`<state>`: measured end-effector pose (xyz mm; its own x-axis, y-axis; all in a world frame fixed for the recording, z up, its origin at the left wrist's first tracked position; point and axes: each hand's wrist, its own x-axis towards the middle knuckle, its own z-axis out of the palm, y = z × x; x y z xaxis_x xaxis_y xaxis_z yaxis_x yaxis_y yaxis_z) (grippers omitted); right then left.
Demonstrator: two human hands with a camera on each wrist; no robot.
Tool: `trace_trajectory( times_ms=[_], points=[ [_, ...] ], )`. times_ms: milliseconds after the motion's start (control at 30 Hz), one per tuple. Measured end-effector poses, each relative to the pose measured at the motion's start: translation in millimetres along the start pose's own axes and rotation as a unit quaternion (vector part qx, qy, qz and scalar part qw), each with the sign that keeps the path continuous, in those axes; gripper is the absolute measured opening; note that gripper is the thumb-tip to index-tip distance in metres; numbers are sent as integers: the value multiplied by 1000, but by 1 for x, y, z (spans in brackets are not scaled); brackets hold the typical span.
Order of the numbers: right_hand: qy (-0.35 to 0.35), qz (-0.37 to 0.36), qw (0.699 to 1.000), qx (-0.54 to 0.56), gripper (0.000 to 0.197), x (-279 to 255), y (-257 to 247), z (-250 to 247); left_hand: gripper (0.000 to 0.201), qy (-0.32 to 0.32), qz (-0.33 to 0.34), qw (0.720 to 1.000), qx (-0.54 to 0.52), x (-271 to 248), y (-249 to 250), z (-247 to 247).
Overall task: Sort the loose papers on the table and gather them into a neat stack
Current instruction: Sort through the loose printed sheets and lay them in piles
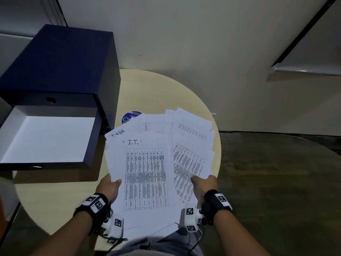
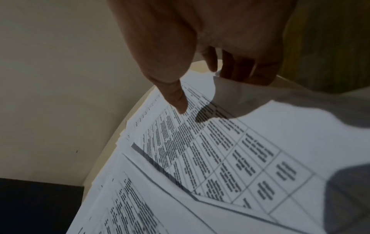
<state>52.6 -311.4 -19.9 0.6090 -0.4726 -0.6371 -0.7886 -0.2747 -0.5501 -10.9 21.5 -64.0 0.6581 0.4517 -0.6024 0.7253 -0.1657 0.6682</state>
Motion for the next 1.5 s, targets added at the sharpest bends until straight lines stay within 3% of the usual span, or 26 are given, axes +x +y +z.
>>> trace_trajectory(
  times_ms=[67,167,300,400,667,800,867,967,1033,1100,1233,1300,1400,1500],
  points=[
    [-11,-12,1000,2,80,3,6,8,19,-4,-1,1000,-1,0,-2,0],
    [-22,-45,998,-34,36,6,6,14,20,-14,2,1000,-5,2,-4,-1],
    [-33,-77,996,-5,44,7,2,13,20,-17,-2,1000,-13,4,-5,-2],
    [-19,-121,992,25,29,3,-6,-1,22,-21,0,1000,-14,5,-7,-2],
    [28,-208,959,191,20,-14,-56,-83,19,-18,16,1000,-16,3,-6,-2],
    [-58,-223,931,284,33,-12,-88,-109,24,-19,26,999,-12,-1,-2,-3],
    [-143,-206,936,248,30,-16,-90,-102,27,-24,30,999,-7,-2,0,-4],
    [-237,-205,947,68,17,-29,-74,-74,28,-32,29,999,-20,-2,0,-5],
    [-239,-226,942,-67,17,-30,-58,-52,29,-35,26,998,-34,-3,-2,-5],
    [-221,-226,933,-173,36,-19,-41,-29,32,-31,15,998,-58,-3,-2,-5],
    [-261,-208,903,-270,42,-5,-14,1,49,-34,-27,991,-127,-6,-2,-5],
    [-286,-201,898,-268,38,-9,-11,9,27,-50,3,992,-113,-8,-4,-4],
    [-177,-236,913,-282,27,-4,-15,7,30,-46,34,996,-65,-12,-6,-4],
    [-87,-244,937,-235,37,0,-29,-2,38,-47,34,997,-52,-16,-1,-5]
  ],
)
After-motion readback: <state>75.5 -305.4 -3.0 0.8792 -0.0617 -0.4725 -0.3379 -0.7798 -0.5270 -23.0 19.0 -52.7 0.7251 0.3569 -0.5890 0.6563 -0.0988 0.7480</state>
